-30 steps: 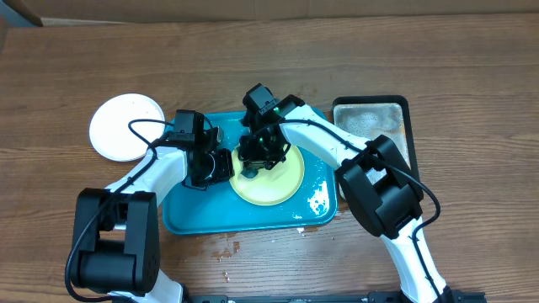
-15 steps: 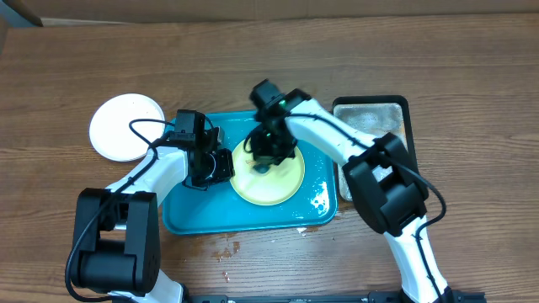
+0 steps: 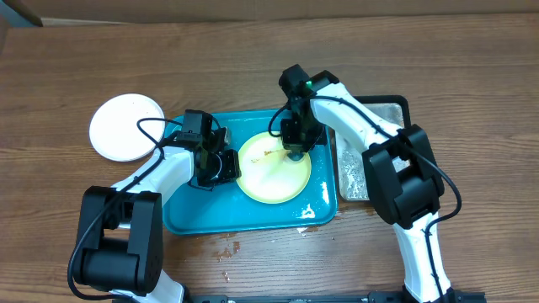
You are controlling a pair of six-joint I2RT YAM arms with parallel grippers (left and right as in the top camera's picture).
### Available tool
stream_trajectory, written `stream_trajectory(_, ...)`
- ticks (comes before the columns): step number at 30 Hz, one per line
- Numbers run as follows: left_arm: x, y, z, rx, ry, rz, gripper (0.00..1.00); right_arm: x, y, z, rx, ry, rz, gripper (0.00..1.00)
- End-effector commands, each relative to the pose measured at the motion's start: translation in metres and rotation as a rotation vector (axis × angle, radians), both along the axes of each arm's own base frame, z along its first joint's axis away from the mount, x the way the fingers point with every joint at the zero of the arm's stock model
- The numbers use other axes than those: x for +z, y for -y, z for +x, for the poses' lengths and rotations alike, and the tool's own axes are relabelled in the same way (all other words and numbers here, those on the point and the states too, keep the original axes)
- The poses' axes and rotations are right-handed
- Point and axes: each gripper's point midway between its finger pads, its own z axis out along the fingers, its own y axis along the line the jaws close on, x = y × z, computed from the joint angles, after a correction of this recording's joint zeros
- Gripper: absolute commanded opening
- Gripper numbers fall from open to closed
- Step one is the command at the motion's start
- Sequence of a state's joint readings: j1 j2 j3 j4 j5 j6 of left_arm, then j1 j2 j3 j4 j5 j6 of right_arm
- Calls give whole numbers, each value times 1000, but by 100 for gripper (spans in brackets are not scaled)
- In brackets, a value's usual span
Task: Clean dirty plates on tray and stack at the side
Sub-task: 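Scrub the sauce streak on the yellow plate with the sponge, right gripper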
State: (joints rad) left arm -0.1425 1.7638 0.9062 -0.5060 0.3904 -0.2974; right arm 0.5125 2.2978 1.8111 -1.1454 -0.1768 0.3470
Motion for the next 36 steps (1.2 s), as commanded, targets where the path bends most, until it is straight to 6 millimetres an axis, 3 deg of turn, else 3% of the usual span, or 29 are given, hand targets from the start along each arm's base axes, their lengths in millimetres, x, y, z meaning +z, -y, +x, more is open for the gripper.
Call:
stream_trajectory(1,-34,-25,-25,21,-105,135,4,-38,13,-10,177,11,-186,4)
stream_trajectory(5,-34,-22,-27,9,-104,137,4,-37,-29,-39,376,3,-117,4)
stream_trajectory(10,-34,-13,-30,-25,-100,150,4,-37,-63,-65,512,23,-97,4)
stream_trajectory(14,-35,-2,-34,-68,-95,158,4,-37,-79,-73,552,47,-84,4)
stream_trajectory(17,-35,2,-36,-73,-98,159,4,-38,-84,-67,541,70,-67,4)
stream_trajectory(29,-35,11,-47,-105,-126,167,4,-34,-59,8,85,114,54,4)
stream_trajectory(36,-36,7,-43,-75,-121,187,4,-37,-20,15,-27,74,-35,4)
